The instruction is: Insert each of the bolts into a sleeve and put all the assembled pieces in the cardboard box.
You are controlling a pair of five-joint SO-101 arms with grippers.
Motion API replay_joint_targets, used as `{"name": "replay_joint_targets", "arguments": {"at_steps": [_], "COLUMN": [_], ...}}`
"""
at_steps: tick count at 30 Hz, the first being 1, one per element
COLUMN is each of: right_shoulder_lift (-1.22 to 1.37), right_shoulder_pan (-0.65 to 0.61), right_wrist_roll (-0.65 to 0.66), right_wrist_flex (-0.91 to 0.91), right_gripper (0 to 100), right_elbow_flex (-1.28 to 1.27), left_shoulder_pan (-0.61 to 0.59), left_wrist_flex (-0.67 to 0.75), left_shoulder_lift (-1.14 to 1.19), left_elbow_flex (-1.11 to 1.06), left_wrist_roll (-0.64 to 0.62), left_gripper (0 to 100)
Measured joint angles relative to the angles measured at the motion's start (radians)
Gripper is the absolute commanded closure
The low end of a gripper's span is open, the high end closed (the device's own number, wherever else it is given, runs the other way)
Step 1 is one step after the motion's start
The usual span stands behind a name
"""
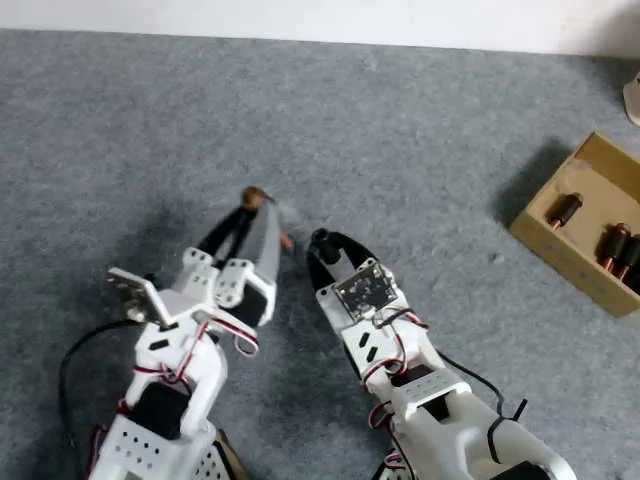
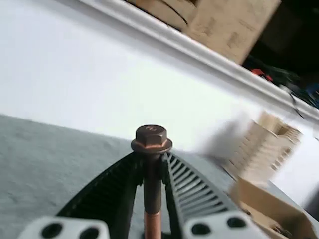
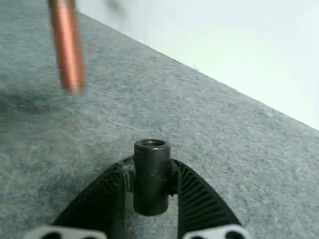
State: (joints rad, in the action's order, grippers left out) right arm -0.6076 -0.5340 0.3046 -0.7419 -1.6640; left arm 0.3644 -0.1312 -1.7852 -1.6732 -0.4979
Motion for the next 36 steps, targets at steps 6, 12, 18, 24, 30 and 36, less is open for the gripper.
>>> {"name": "replay_joint_targets", "arguments": {"at_steps": [6,12,18,24,30,36], "right_shoulder_lift": [0.0,0.0,0.0,0.0,0.0,0.0], "right_shoulder_pan": [-0.028,-0.031,-0.043,-0.043,-0.043,-0.043], "right_wrist_roll": [0.0,0.0,0.0,0.0,0.0,0.002], "right_wrist_flex": [0.0,0.0,0.0,0.0,0.0,0.0], "right_gripper": [99.4,99.4,99.4,99.4,99.4,99.4], "right_elbow_flex": [0.0,0.0,0.0,0.0,0.0,0.0], "left_shoulder_pan": [0.066,0.068,0.025,-0.028,-0.006,0.002], "left_wrist_flex": [-0.009,-0.009,-0.009,-0.015,-0.167,-0.201], "left_shoulder_lift": [0.0,0.0,0.0,-0.002,-0.002,0.126], "left_elbow_flex": [0.0,-0.003,-0.003,-0.003,0.008,0.074], "left_wrist_roll": [0.0,0.0,-0.02,-0.055,-0.055,-0.058], "left_gripper": [99,99,99,99,99,99]}}
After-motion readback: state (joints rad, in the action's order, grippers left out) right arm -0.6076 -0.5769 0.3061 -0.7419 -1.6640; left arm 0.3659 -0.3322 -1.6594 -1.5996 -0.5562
